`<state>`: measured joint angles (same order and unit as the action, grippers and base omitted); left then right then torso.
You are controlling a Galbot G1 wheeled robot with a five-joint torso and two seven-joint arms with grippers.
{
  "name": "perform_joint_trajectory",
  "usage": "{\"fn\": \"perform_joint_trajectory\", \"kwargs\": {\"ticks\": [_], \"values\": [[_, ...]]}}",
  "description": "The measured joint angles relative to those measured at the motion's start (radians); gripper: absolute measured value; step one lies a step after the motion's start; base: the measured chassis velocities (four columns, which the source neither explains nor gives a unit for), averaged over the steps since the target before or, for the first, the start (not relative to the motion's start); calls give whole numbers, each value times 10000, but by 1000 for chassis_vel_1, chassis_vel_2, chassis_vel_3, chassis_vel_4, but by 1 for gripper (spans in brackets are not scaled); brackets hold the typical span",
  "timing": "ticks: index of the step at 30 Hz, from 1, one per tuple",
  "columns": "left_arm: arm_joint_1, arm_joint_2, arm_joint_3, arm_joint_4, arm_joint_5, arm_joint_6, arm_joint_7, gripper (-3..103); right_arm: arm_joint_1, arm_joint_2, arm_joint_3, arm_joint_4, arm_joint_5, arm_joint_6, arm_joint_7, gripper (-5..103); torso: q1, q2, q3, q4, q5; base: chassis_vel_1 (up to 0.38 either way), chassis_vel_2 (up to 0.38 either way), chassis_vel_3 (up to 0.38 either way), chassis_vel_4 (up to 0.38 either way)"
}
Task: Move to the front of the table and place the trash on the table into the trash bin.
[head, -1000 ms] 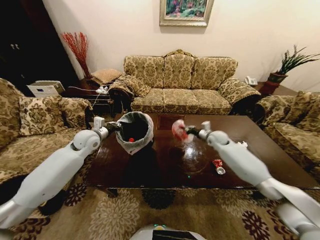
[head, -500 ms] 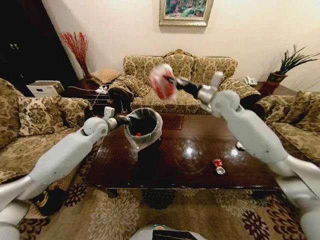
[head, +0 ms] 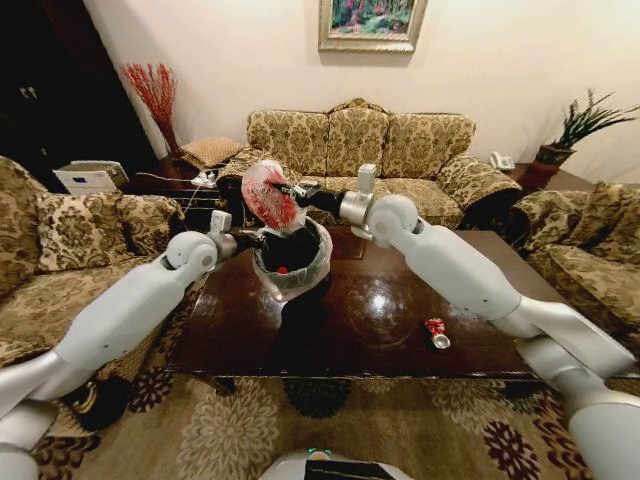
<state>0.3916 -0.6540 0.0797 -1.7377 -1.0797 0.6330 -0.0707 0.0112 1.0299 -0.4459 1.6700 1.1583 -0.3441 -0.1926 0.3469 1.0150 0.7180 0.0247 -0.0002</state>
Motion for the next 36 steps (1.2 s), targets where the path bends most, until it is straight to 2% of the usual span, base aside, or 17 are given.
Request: {"fn": "perform_joint_trajectory", "kwargs": {"ticks": [2,5,9,11,13,14,17,19,21,23,26,28,29,31,32,34,36], "values": [[0,-5,-37,0,0,-13,-1,2,-57,-48,-114,58,-122,0,27,3,0,0,0,-1,1,0,0,0,0],[-51,-4,-38,-2,-5,-89,-10,2,-184,-170,-511,118,-875,523,145,19,1,0,0,-3,2,0,0,0,0],[-95,37,-17,-68,-21,-142,-31,2,-196,-275,-546,221,-1186,568,143,30,1,0,0,-2,2,0,0,0,0],[-99,49,-16,-91,-36,-142,-29,2,-171,-317,-546,240,-1205,572,142,36,0,0,0,-2,2,0,0,0,0],[-101,64,-20,-99,-41,-142,-41,2,-124,-407,-539,242,-1249,649,118,47,0,0,-1,-1,2,0,0,0,0],[-101,64,-20,-99,-41,-142,-41,2,-124,-407,-539,242,-1249,649,118,47,0,0,-1,-1,2,0,0,0,0],[-68,106,-35,-99,-42,-142,-70,2,-120,-559,-409,384,-1215,662,117,63,1,0,0,-2,3,0,0,0,0],[-53,108,-39,-99,-42,-142,-77,2,-120,-585,-377,416,-1187,649,120,63,1,0,0,-1,2,0,0,0,0],[21,95,-75,-100,-45,-142,-118,2,-136,-670,-316,543,-985,576,199,79,1,0,0,-1,2,0,0,0,0],[34,87,-82,-104,-45,-142,-130,2,-152,-676,-288,570,-952,571,250,79,0,0,0,-1,2,0,0,0,0],[214,91,-209,-157,-43,-151,-182,2,-335,-677,401,858,-701,220,896,95,1,0,0,0,1,0,0,0,0],[279,111,-260,-181,-38,-168,-191,2,-404,-713,594,1008,-587,91,1200,99,1,0,0,0,1,0,0,0,0],[468,161,-411,-249,-16,-232,-214,2,-607,-875,970,1382,-330,-162,1941,100,2,0,0,1,1,0,0,0,0],[551,181,-477,-284,-8,-252,-221,2,-713,-974,1113,1516,-276,-230,2193,100,1,0,0,1,2,0,0,0,0],[771,265,-655,-389,1,-312,-230,2,-1112,-1390,1518,1819,-242,-361,2602,100,0,0,-1,1,2,0,0,0,0],[865,319,-714,-440,5,-352,-232,2,-1307,-1631,1694,1922,-276,-420,2666,100,0,0,-1,2,3,0,0,0,0],[1043,436,-866,-520,23,-435,-251,2,-1942,-2416,2352,2213,-412,-750,2813,100,-1,0,-1,-1,3,0,0,0,0]]}}
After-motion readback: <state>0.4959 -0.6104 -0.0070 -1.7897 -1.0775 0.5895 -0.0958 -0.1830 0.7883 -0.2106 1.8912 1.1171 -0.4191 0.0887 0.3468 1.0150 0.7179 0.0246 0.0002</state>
